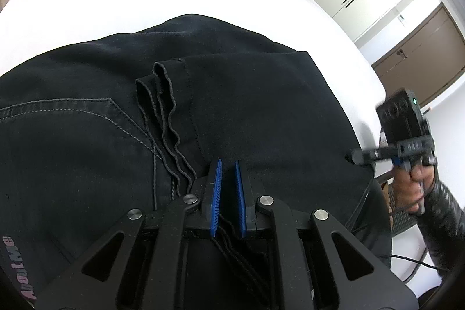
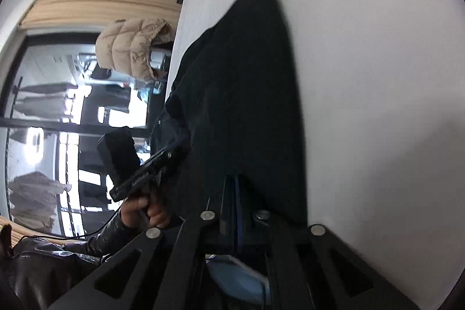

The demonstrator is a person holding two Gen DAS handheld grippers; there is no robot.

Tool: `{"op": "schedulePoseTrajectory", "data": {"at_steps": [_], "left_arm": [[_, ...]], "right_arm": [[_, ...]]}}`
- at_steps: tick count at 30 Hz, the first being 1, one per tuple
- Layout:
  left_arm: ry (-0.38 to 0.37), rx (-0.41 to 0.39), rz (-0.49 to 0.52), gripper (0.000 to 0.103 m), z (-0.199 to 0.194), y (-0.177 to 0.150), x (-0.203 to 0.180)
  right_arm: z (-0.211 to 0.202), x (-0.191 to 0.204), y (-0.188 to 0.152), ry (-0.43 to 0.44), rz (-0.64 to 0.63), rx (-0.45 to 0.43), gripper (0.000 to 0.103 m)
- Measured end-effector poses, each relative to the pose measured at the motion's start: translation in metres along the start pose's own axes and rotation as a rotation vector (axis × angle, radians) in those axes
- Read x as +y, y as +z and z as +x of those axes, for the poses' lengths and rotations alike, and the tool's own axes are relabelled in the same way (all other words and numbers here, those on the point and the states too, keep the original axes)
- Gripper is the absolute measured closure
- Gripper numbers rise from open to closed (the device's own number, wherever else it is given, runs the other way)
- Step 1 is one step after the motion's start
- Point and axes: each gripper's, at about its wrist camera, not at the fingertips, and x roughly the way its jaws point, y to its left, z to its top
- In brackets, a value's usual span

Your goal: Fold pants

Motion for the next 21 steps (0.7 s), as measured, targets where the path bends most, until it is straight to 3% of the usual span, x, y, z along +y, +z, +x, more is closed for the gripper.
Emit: {"op": "schedulePoseTrajectory", "data": {"at_steps": [6,8,10,12,16,21], "left_arm": [[0.010,-0.035,0.012,0.093,-0.004,-0.011,-0.003],[0.018,-0.053,0.014,0.093,-0.015,-0.017,-0.006],[0.026,-0.073,0.009,0.093,-0.031,-0.024,-0.007],[0.036,-0.102,-0.013,0.093,-0.051,-0.034,-0.003],[0.044,-0.181,-0.096,0.093,-0.103,-0.059,0.017],[0.038,-0.328,-0.318,0.093,-0.185,-0.102,0.061]], "right_arm": [[-0.013,-0.004,-0.031,-0.014,0.035,-0.082,0.102],[-0.019,0.012,-0.031,-0.045,0.006,-0.107,0.087],[-0.027,0.029,-0.032,-0.006,-0.018,-0.153,0.042],[-0.032,0.051,-0.028,0.068,-0.062,-0.221,0.031],[-0.017,0.081,0.002,0.201,-0.097,-0.289,0.031],[0.046,0.060,0.042,0.199,0.051,-0.234,0.031]]}}
